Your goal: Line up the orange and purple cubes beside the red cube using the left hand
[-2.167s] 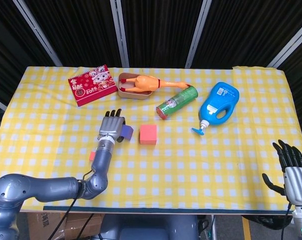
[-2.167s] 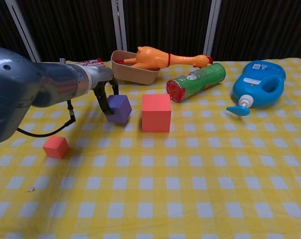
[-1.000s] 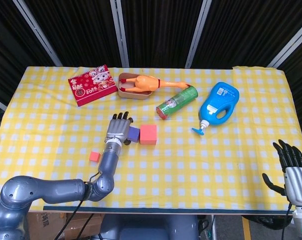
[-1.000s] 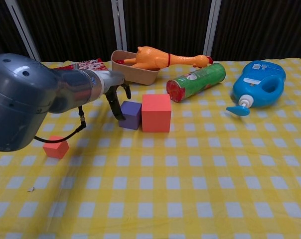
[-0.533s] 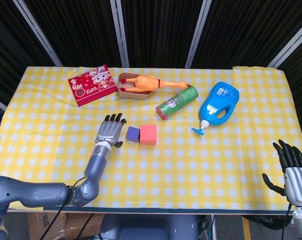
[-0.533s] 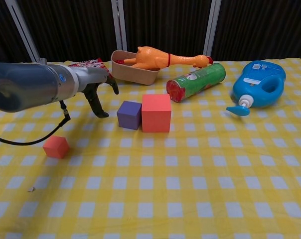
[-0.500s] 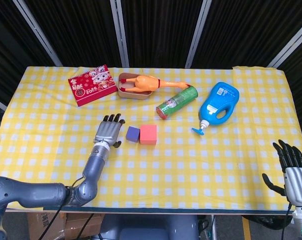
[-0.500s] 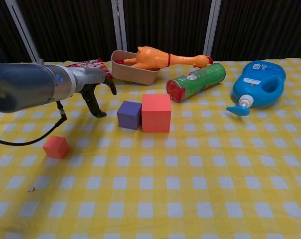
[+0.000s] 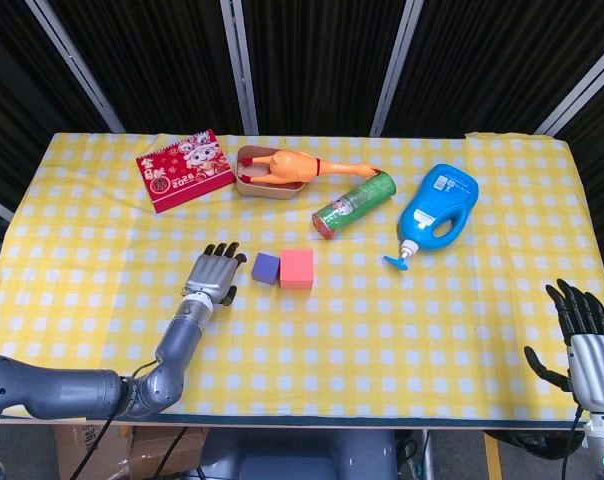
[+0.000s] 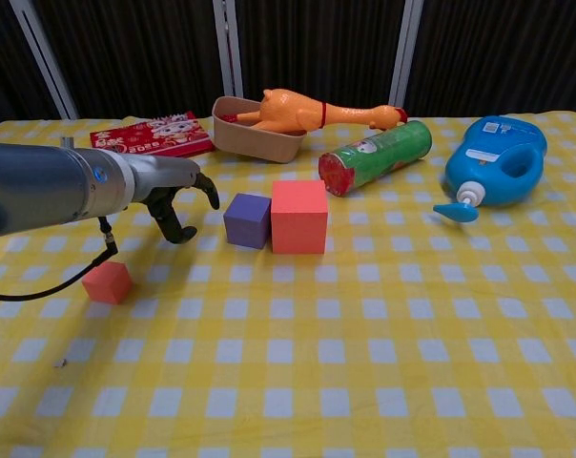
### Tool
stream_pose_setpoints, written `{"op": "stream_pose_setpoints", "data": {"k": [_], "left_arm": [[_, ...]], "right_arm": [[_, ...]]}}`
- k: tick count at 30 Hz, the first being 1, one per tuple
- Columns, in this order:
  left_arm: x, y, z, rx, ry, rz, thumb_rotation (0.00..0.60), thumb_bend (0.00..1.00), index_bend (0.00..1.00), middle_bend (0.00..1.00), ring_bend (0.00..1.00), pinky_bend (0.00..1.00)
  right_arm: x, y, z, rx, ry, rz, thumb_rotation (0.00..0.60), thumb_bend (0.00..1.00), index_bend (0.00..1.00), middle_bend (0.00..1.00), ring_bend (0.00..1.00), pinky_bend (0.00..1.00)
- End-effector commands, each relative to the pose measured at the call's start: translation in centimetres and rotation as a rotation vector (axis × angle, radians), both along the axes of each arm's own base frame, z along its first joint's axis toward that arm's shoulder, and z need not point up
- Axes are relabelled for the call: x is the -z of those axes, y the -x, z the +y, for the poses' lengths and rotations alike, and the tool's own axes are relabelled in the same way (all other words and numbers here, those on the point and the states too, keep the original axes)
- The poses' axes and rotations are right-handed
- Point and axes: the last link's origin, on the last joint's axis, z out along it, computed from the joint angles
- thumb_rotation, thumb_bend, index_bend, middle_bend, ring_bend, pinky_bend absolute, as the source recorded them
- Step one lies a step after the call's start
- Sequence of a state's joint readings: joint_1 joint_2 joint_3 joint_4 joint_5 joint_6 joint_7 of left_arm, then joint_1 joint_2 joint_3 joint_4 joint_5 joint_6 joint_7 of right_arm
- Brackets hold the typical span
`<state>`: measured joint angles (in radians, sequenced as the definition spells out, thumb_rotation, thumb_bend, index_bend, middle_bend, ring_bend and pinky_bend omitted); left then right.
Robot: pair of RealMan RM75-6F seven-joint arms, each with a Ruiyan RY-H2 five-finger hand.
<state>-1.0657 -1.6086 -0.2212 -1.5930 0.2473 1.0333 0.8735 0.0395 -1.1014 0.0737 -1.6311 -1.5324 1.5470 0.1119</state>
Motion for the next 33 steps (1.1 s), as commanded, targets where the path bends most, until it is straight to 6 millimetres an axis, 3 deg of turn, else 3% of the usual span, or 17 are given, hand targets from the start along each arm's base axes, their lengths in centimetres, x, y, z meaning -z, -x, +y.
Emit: {"op": "stream_pose_setpoints", "data": {"k": [1, 33], "left_arm": [[0.3, -0.2, -0.1, 0.004, 0.005, 0.002, 0.6, 0.55, 0.17, 0.0, 0.0, 0.02], [1.2, -0.8, -1.2, 0.015, 0.04, -0.003, 0.6, 0.55, 0.17, 0.0, 0.0, 0.02]], "right_arm": [[0.0, 0.0, 0.0, -0.001, 0.0, -0.001, 0.6, 0.37, 0.0, 0.0, 0.0, 0.04], [0.0, -0.1, 0.1, -0.011, 0.0, 0.0, 0.6, 0.37, 0.0, 0.0, 0.0, 0.04]]}}
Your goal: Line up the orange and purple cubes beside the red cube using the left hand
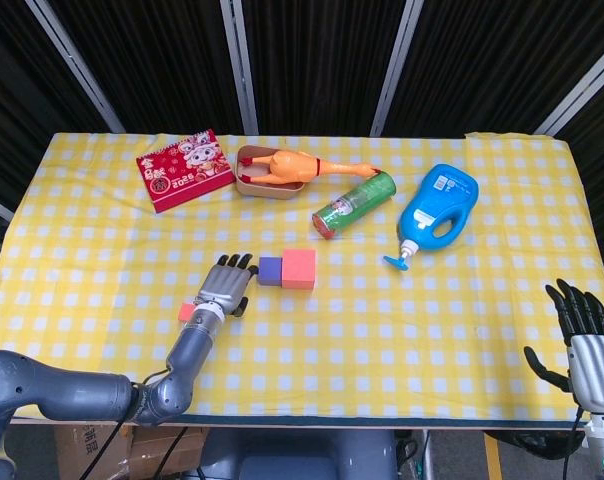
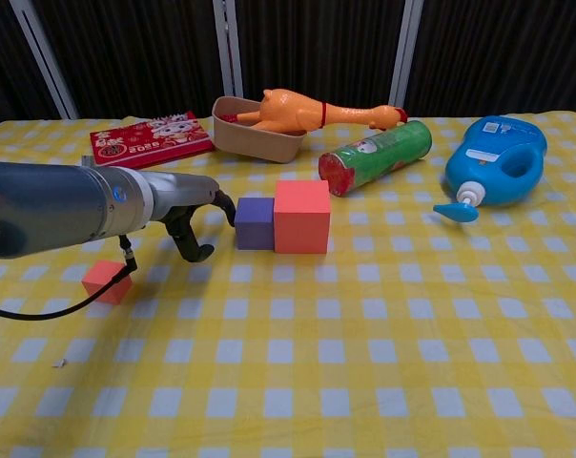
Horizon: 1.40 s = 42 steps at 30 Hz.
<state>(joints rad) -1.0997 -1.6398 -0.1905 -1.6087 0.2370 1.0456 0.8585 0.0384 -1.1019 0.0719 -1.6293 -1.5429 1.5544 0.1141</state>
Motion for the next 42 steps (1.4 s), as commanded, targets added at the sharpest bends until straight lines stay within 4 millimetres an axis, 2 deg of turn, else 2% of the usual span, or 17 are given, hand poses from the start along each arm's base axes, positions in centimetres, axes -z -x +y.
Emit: {"op": "stream_pose_setpoints", "data": {"k": [1, 8, 10, 12, 14, 17, 23, 29, 36, 42], "left_arm": [[-0.3, 0.2, 0.1, -0.006, -0.007, 0.001, 0.6, 0.55, 0.17, 0.0, 0.0, 0.02], [-2.1, 1.2, -0.2, -0.025, -0.022, -0.022, 0.6, 0.53, 0.17, 0.0, 0.0, 0.02], [-2.8, 1.5, -0.3, -0.02, -0.027, -0.029, 0.6, 0.46, 0.17, 0.0, 0.0, 0.02], [-3.8, 2.0, -0.5, 0.011, -0.044, -0.014, 0.6, 0.33, 0.17, 0.0, 0.0, 0.02], [-4.5, 2.6, -0.9, 0.045, -0.057, -0.005, 0.6, 0.24, 0.17, 0.0, 0.0, 0.02], [-5.5, 3.7, -1.6, 0.09, -0.075, 0.012, 0.6, 0.17, 0.2, 0.0, 0.0, 0.02], [-7.2, 6.7, -4.1, 0.135, -0.106, 0.01, 0.6, 0.17, 0.32, 0.0, 0.0, 0.02], [-7.7, 9.1, -5.5, 0.141, -0.12, 0.027, 0.6, 0.17, 0.35, 0.0, 0.0, 0.02], [-7.4, 10.7, -5.4, 0.103, -0.129, 0.032, 0.6, 0.17, 0.36, 0.0, 0.0, 0.02], [-6.8, 11.0, -4.6, 0.088, -0.129, 0.031, 0.6, 0.19, 0.36, 0.0, 0.0, 0.02]], "right_arm": [[0.0, 0.0, 0.0, 0.0, -0.001, 0.0, 0.6, 0.37, 0.0, 0.0, 0.0, 0.04], [0.0, 0.0, 0.0, -0.001, 0.0, 0.001, 0.6, 0.37, 0.0, 0.0, 0.0, 0.04], [0.0, 0.0, 0.0, 0.0, 0.001, 0.002, 0.6, 0.37, 0.0, 0.0, 0.0, 0.04], [0.0, 0.0, 0.0, 0.0, 0.002, 0.003, 0.6, 0.37, 0.0, 0.0, 0.0, 0.04], [0.0, 0.0, 0.0, 0.001, 0.001, 0.004, 0.6, 0.37, 0.0, 0.0, 0.0, 0.04], [0.0, 0.0, -0.1, 0.001, 0.001, 0.005, 0.6, 0.37, 0.0, 0.0, 0.0, 0.04], [0.1, -0.1, -0.2, -0.001, 0.005, 0.012, 0.6, 0.37, 0.0, 0.0, 0.0, 0.04], [0.2, -0.1, -0.1, -0.003, 0.009, 0.02, 0.6, 0.37, 0.0, 0.0, 0.0, 0.04], [0.2, -0.1, -0.1, -0.002, 0.012, 0.018, 0.6, 0.37, 0.0, 0.0, 0.0, 0.04], [0.2, -0.1, -0.1, -0.001, 0.009, 0.016, 0.6, 0.37, 0.0, 0.0, 0.0, 0.04]]}}
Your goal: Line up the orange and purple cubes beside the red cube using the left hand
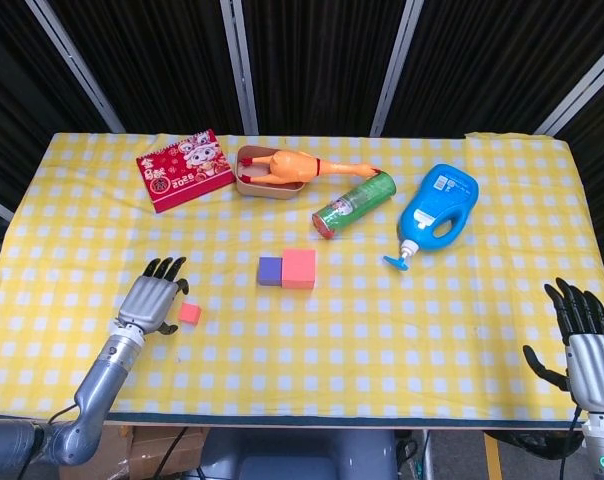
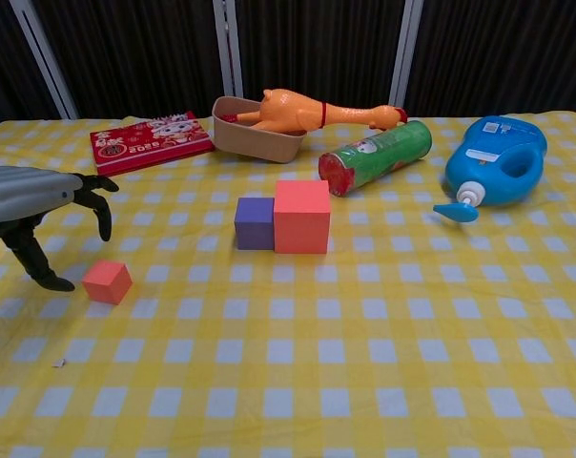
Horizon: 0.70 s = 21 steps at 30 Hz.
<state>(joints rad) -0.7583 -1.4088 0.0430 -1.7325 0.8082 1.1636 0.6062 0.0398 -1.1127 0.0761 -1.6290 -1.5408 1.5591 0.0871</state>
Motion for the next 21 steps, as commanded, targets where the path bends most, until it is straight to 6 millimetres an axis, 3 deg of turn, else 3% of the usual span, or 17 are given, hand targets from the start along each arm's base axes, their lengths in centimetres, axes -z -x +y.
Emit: {"op": "stream_pose_setpoints", "data": {"k": [1, 9, 21], "left_arm": [[0.4, 0.1, 0.3, -0.01, 0.004, -0.006, 0.6, 0.2, 0.36, 0.0, 0.0, 0.02], [2.0, -0.2, 0.8, -0.019, 0.043, 0.008, 0.6, 0.22, 0.38, 0.0, 0.0, 0.02], [2.1, 0.3, 1.0, -0.048, 0.041, 0.024, 0.6, 0.36, 0.45, 0.0, 0.0, 0.02]], "right_arm": [[0.0, 0.0, 0.0, 0.0, -0.001, 0.0, 0.6, 0.37, 0.0, 0.0, 0.0, 0.04], [0.0, 0.0, -0.1, 0.001, 0.001, -0.004, 0.6, 0.37, 0.0, 0.0, 0.0, 0.04], [0.0, 0.0, 0.0, -0.003, 0.001, -0.007, 0.6, 0.37, 0.0, 0.0, 0.0, 0.04]]}}
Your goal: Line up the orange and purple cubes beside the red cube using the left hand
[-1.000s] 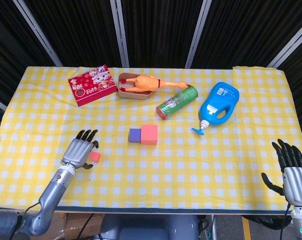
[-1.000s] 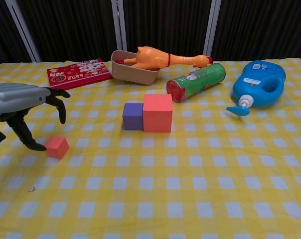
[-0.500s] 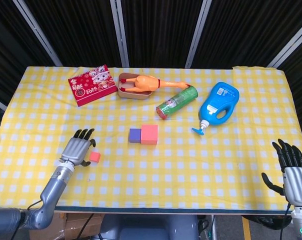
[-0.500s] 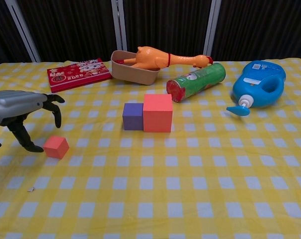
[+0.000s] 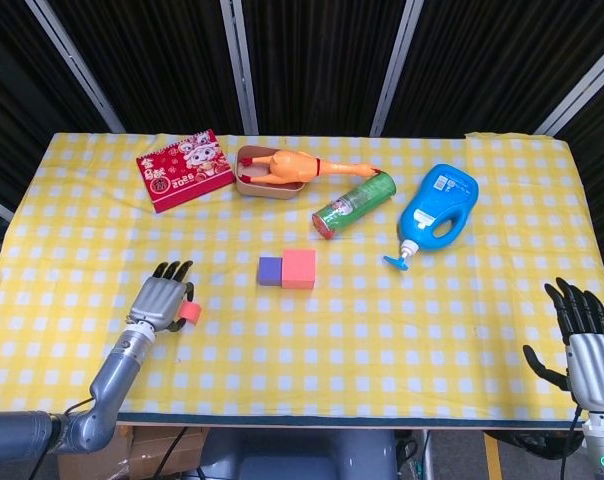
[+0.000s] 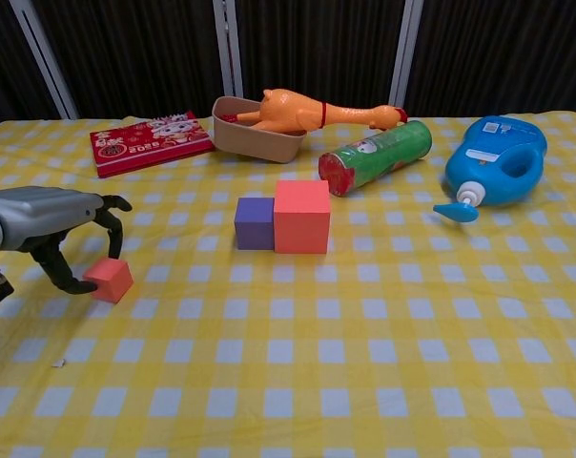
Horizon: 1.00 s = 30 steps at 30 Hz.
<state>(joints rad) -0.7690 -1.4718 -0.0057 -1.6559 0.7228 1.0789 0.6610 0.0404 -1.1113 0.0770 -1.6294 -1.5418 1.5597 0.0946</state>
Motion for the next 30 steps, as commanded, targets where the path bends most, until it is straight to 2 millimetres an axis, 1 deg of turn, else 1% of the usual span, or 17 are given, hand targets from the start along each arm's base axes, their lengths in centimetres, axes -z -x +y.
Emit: {"op": "stream_pose_setpoints", "data": {"k": [1, 5, 8, 13, 15, 18, 22, 30], "left_arm": [[0.0, 0.1, 0.0, -0.007, -0.001, 0.0, 0.6, 0.36, 0.46, 0.0, 0.0, 0.02], [-0.3, -0.4, 0.4, -0.008, -0.022, -0.032, 0.6, 0.36, 0.46, 0.0, 0.0, 0.02], [-0.7, -1.2, 1.3, -0.015, -0.052, -0.062, 0.6, 0.36, 0.46, 0.0, 0.0, 0.02], [-1.0, -2.7, 3.4, -0.042, -0.107, -0.076, 0.6, 0.36, 0.45, 0.0, 0.0, 0.02], [-1.0, -3.6, 4.4, -0.066, -0.13, -0.091, 0.6, 0.36, 0.45, 0.0, 0.0, 0.02], [-0.5, -5.0, 5.5, -0.095, -0.153, -0.106, 0.6, 0.36, 0.45, 0.0, 0.0, 0.02], [0.4, -6.4, 6.4, -0.104, -0.167, -0.101, 0.6, 0.36, 0.45, 0.0, 0.0, 0.02], [2.4, -8.5, 7.0, -0.091, -0.159, -0.073, 0.6, 0.36, 0.44, 0.0, 0.0, 0.02]], "right_arm": [[0.0, 0.0, 0.0, -0.001, 0.001, -0.001, 0.6, 0.37, 0.0, 0.0, 0.0, 0.04], [0.0, 0.0, 0.0, 0.0, 0.001, -0.002, 0.6, 0.37, 0.0, 0.0, 0.0, 0.04], [0.0, 0.0, 0.0, -0.001, 0.001, -0.002, 0.6, 0.37, 0.0, 0.0, 0.0, 0.04], [0.0, 0.0, 0.0, 0.0, 0.0, -0.002, 0.6, 0.37, 0.0, 0.0, 0.0, 0.04], [0.0, 0.0, 0.0, 0.001, 0.0, -0.003, 0.6, 0.37, 0.0, 0.0, 0.0, 0.04], [0.0, 0.0, 0.0, 0.002, -0.002, -0.006, 0.6, 0.37, 0.0, 0.0, 0.0, 0.04], [0.0, 0.0, 0.0, 0.003, -0.006, -0.009, 0.6, 0.37, 0.0, 0.0, 0.0, 0.04], [-0.1, 0.1, 0.0, 0.005, -0.011, -0.016, 0.6, 0.37, 0.0, 0.0, 0.0, 0.04]]}}
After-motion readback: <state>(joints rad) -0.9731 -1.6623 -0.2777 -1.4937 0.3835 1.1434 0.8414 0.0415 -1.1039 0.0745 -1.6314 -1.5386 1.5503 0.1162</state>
